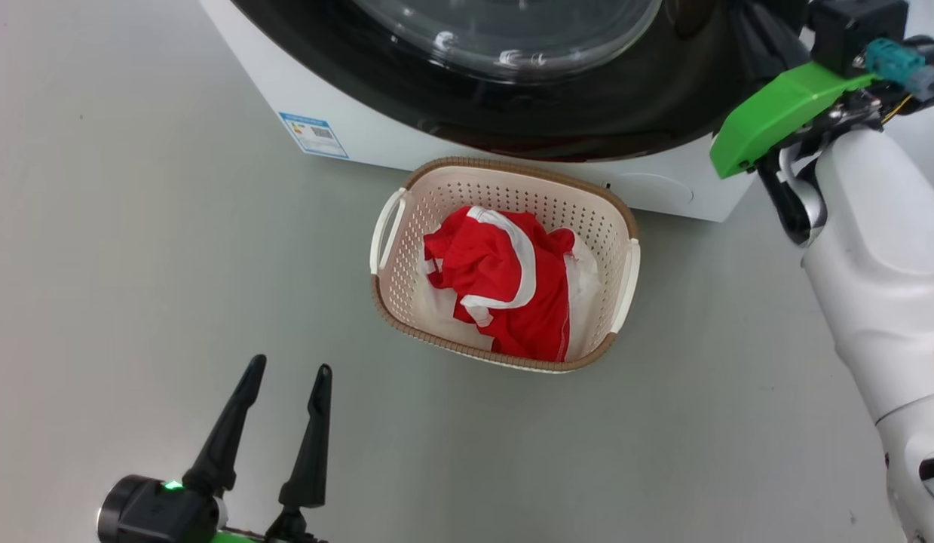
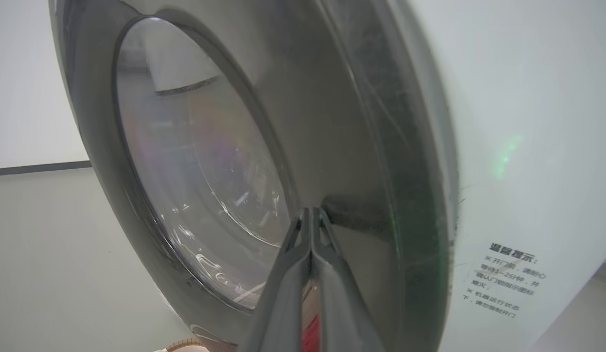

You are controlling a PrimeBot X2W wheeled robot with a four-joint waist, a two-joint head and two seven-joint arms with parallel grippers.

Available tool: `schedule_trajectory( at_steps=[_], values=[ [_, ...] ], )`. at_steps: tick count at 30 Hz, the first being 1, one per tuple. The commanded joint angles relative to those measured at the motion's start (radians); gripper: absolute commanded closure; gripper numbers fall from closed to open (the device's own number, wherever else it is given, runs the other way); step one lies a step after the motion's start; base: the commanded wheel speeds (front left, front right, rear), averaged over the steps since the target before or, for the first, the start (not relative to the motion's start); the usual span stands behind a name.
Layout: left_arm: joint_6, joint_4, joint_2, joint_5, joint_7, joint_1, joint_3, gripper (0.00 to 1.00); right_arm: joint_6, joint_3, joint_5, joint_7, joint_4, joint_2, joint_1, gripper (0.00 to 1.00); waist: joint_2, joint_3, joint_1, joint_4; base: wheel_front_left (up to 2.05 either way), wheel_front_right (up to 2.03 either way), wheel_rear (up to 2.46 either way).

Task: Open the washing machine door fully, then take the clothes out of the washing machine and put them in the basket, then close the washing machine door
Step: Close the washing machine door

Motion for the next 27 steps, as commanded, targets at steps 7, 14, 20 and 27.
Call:
schedule_trajectory(
  at_steps=[7,14,20,27],
  values=[
    [-0.005,-0.010,0.004,0.005,-0.012,-0.042,0.020,0.00,-0.001,-0.073,-0.004,-0.006,-0.003,-0.015,-0.094,1.00,0.0000,0.038,0.0000,0.015,0.00,0.00,0.00],
    [-0.006,-0.005,0.004,0.012,-0.012,-0.057,0.012,0.00,-0.001,-0.107,-0.018,-0.006,0.029,-0.021,-0.134,1.00,0.0000,0.060,0.0000,0.022,0.00,0.00,0.00],
    [-0.006,0.001,0.003,0.012,-0.012,-0.060,0.017,0.00,-0.001,-0.109,-0.016,-0.006,0.021,-0.008,-0.121,1.00,0.0000,0.056,0.0000,0.009,0.00,0.00,0.00],
    [-0.006,0.005,0.003,0.009,-0.012,-0.063,0.023,0.00,-0.001,-0.083,0.003,-0.006,-0.022,0.011,-0.060,1.00,0.0000,0.027,0.0000,-0.015,0.00,0.00,0.00]
  ],
)
